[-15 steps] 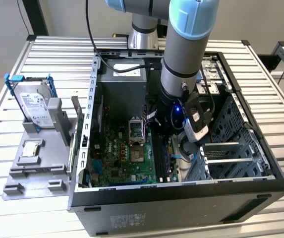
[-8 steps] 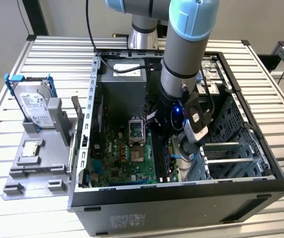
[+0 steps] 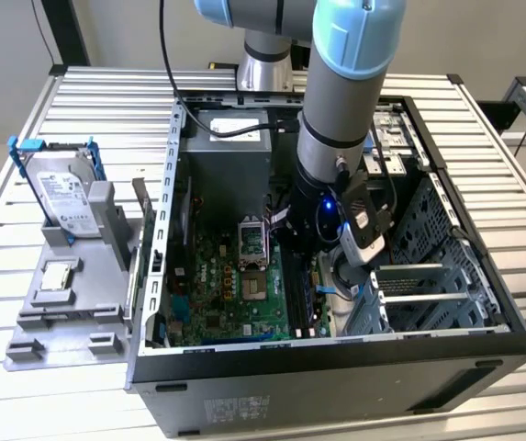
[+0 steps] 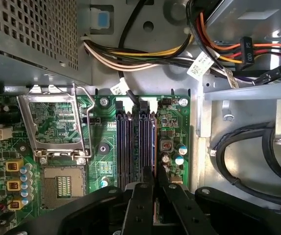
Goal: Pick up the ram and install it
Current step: 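Insert the ram into the slot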
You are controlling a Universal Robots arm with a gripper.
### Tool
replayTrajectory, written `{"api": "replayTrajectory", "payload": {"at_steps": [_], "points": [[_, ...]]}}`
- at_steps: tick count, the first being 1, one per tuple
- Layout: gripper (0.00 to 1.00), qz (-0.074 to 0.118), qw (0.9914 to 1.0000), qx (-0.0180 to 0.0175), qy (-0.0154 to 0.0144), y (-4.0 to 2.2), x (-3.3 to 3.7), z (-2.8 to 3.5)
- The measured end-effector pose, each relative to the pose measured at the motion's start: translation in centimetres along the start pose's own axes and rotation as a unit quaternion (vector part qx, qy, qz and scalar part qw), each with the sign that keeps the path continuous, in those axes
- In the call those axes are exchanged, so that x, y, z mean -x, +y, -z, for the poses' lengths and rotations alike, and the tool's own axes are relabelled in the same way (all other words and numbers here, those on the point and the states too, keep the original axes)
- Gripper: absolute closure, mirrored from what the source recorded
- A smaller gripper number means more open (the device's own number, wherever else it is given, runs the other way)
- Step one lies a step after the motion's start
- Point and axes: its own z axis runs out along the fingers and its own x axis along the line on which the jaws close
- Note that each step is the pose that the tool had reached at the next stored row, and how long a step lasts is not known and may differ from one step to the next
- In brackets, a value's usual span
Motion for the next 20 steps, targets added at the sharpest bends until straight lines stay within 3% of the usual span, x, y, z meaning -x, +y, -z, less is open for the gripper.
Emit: {"api": "replayTrajectory", "payload": {"at_steps": [3, 7, 20], "points": [[1.0, 0.0, 1.0, 0.0002, 0.0001, 0.0, 0.0, -0.08], [1.0, 0.0, 1.0, -0.0001, 0.0002, 0.0, -0.01, -0.66], [1.0, 0.0, 1.0, 0.0, 0.0013, 0.0, -0.01, -0.67]]}}
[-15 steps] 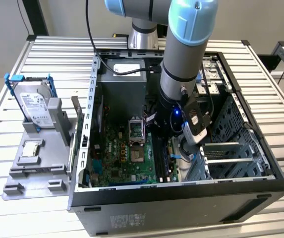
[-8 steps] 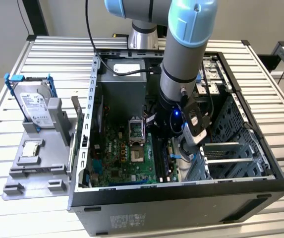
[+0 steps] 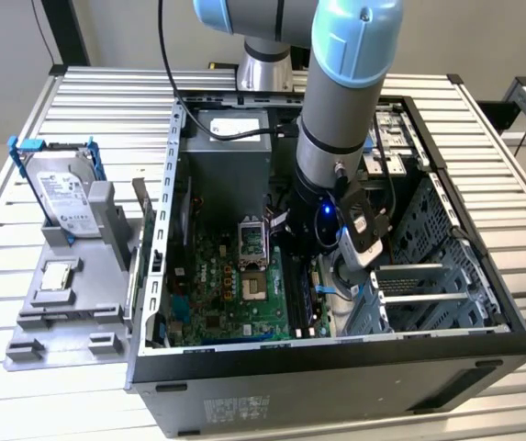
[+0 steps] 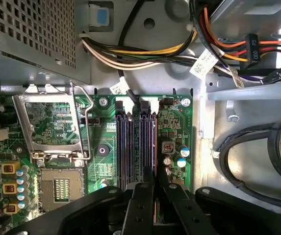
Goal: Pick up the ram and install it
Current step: 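Insert the ram into the slot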
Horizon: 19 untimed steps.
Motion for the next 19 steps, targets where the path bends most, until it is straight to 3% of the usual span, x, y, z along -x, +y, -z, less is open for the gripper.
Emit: {"api": "replayTrajectory", "payload": {"at_steps": [3, 4, 8, 17, 19], "points": [[1.0, 0.0, 1.0, 0.0, 0.0002, 0.0, 0.0, 0.0], [0.0, 0.0, 1.0, 0.0005, 0.0005, 0.01, -0.01, -0.02], [0.0, 0.0, 1.0, -0.0001, 0.0008, 0.0, 0.0, 0.02], [0.0, -0.001, 1.0, 0.0, 0.0009, 0.03, 0.07, 4.02], [0.0, -0.001, 1.0, 0.0, 0.0009, 0.04, 0.08, 4.43]]}}
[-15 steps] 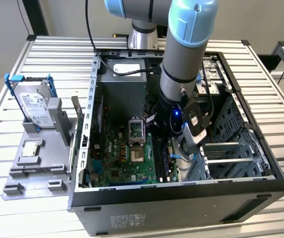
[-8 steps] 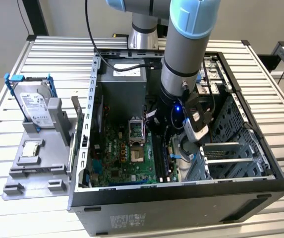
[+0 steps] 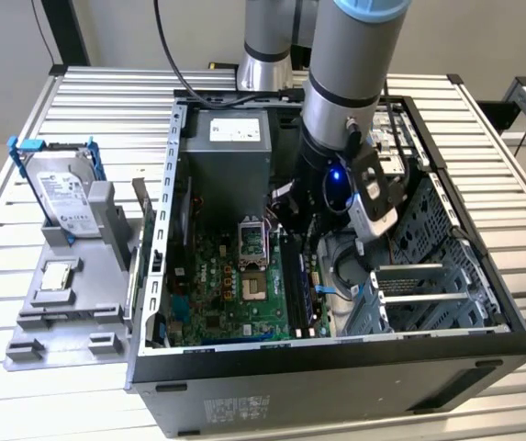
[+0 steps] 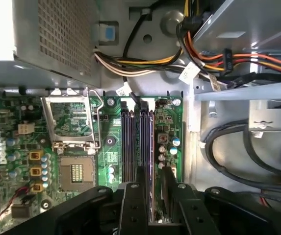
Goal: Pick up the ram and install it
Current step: 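Insert the ram into the slot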
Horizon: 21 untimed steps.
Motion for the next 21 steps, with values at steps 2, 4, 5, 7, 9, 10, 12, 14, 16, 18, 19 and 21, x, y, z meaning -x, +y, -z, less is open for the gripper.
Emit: {"api": "replayTrajectory", "payload": {"at_steps": [2, 4, 5, 7, 9, 10, 12, 14, 16, 18, 19, 21], "points": [[1.0, 0.0, 1.0, 0.0, 0.0, 0.0, 0.0, 0.08], [1.0, 0.0, 1.0, 0.0, 0.0, 0.0, 0.0, 0.16], [1.0, 0.0, 1.0, 0.0, 0.0, 0.0, 0.0, 0.21], [1.0, 0.0, 1.0, 0.0, 0.0, 0.0, 0.0, 0.29], [1.0, 0.0, 1.0, 0.0, 0.0, 0.0, 0.0, 0.37], [1.0, 0.0, 1.0, 0.0, 0.0, 0.0, 0.0, 0.41], [1.0, 0.0, 1.0, 0.0, 0.0, 0.0, 0.0, 0.49], [1.0, 0.0, 1.0, 0.0, 0.0, 0.0, 0.01, 0.57], [1.0, 0.0, 1.0, 0.0, 0.0, 0.0, 0.01, 0.66], [1.0, 0.0, 1.0, 0.0, 0.0, 0.0, 0.01, 0.73], [1.0, 0.0, 1.0, 0.0, 0.0, 0.0, 0.01, 0.78], [1.0, 0.0, 1.0, 0.0, 0.0, 0.0, 0.01, 0.86]]}}
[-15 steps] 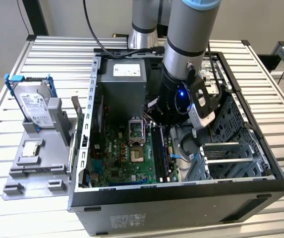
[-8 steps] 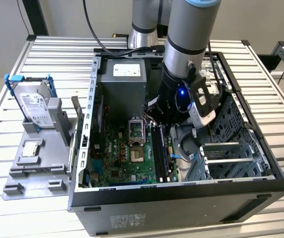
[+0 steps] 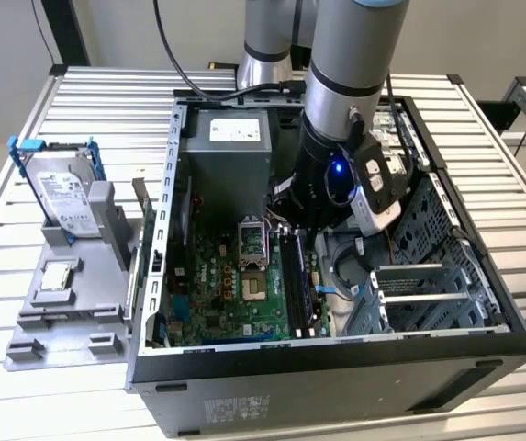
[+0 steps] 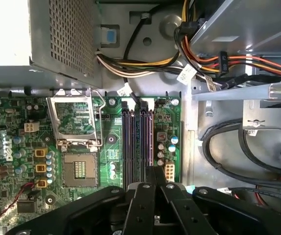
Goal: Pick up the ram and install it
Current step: 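Insert the ram into the slot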
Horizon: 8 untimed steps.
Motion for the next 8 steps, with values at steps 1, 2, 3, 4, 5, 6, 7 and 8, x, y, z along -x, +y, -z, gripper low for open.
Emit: {"api": "replayTrajectory", "payload": {"at_steps": [1, 2, 3, 4, 5, 6, 7, 8], "points": [[1.0, 0.0, 1.0, 0.0, 0.0, 0.0, 0.0, 0.04], [1.0, 0.0, 1.0, 0.0, 0.0, 0.0, 0.0, 0.08], [1.0, 0.0, 1.0, 0.0, 0.0, 0.0, 0.0, 0.12], [1.0, 0.0, 1.0, 0.0001, 0.0, 0.0, 0.0, 0.13], [1.0, 0.001, 1.0, 0.0001, 0.0, 0.0, 0.0, 0.13], [1.0, 0.005, 0.99999, 0.0002, 0.0, 0.0, 0.0, 0.14], [1.0, 0.01, 0.99995, 0.0002, 0.0, 0.0, 0.0, 0.15], [1.0, 0.015, 0.99988, 0.0003, 0.0, 0.0, 0.0, 0.15]]}}
